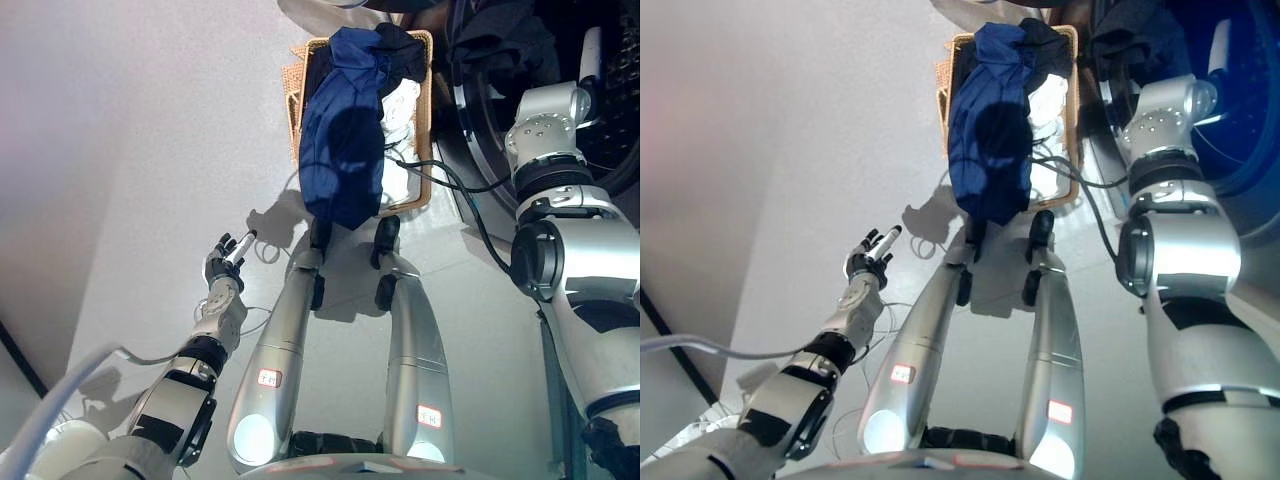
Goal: Put the clothes in the basket into the washing machine.
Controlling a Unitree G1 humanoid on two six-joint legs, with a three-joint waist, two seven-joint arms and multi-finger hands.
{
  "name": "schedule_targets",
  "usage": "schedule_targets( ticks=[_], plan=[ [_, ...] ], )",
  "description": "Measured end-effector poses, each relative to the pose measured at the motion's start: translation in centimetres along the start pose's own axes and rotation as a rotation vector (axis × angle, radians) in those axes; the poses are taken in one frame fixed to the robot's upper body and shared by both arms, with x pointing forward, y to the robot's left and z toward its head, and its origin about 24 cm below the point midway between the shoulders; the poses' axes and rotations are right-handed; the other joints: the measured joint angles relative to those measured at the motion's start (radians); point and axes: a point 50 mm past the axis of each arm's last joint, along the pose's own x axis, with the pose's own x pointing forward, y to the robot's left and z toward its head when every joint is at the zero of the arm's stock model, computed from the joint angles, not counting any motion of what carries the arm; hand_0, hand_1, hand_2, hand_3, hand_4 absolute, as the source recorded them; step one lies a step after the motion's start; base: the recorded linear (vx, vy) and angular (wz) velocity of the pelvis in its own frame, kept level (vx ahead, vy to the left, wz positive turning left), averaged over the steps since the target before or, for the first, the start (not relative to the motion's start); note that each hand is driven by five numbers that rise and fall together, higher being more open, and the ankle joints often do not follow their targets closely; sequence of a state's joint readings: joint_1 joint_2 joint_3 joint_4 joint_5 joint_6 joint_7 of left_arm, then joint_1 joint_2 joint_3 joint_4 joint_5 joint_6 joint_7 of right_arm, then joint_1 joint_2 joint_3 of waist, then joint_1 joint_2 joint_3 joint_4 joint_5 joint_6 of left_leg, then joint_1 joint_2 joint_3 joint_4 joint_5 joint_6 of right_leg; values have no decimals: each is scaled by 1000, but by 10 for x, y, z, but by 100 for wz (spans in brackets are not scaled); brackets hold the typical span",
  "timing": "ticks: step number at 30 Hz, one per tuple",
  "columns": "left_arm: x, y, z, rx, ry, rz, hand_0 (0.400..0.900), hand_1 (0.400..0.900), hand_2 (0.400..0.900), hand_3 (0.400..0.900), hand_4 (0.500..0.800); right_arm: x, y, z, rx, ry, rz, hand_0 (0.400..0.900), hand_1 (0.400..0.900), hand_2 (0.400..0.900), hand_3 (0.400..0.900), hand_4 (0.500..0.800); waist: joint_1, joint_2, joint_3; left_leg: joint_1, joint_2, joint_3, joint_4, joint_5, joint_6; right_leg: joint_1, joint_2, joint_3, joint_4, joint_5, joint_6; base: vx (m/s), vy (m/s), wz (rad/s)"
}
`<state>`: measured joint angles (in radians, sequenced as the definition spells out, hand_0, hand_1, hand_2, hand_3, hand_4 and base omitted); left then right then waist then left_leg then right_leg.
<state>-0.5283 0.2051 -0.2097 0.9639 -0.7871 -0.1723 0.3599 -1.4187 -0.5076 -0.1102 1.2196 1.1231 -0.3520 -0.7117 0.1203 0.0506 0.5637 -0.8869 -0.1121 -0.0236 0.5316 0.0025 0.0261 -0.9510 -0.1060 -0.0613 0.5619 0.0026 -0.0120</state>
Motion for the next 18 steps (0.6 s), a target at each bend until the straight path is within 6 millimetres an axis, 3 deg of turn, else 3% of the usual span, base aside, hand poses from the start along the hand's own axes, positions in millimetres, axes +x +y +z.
schedule_targets(
  ticks=[13, 18],
  plan=[
    [-4, 3, -12, -3, 31, 8, 900, 900, 900, 900, 800, -1, 6, 14, 68, -68, 24, 900, 900, 900, 900, 800, -2, 23, -4, 30, -6, 18, -16, 12, -1, 4, -5, 25, 17, -3, -4, -1, 0, 0],
    [-6, 6, -20, -5, 53, 15, 900, 900, 900, 900, 800, -14, 17, 2, 108, -48, 95, 900, 900, 900, 900, 800, -14, 27, -5, 59, -6, 23, -22, 12, 0, 28, -3, 30, 14, -6, 0, -11, 0, -8]
  ],
)
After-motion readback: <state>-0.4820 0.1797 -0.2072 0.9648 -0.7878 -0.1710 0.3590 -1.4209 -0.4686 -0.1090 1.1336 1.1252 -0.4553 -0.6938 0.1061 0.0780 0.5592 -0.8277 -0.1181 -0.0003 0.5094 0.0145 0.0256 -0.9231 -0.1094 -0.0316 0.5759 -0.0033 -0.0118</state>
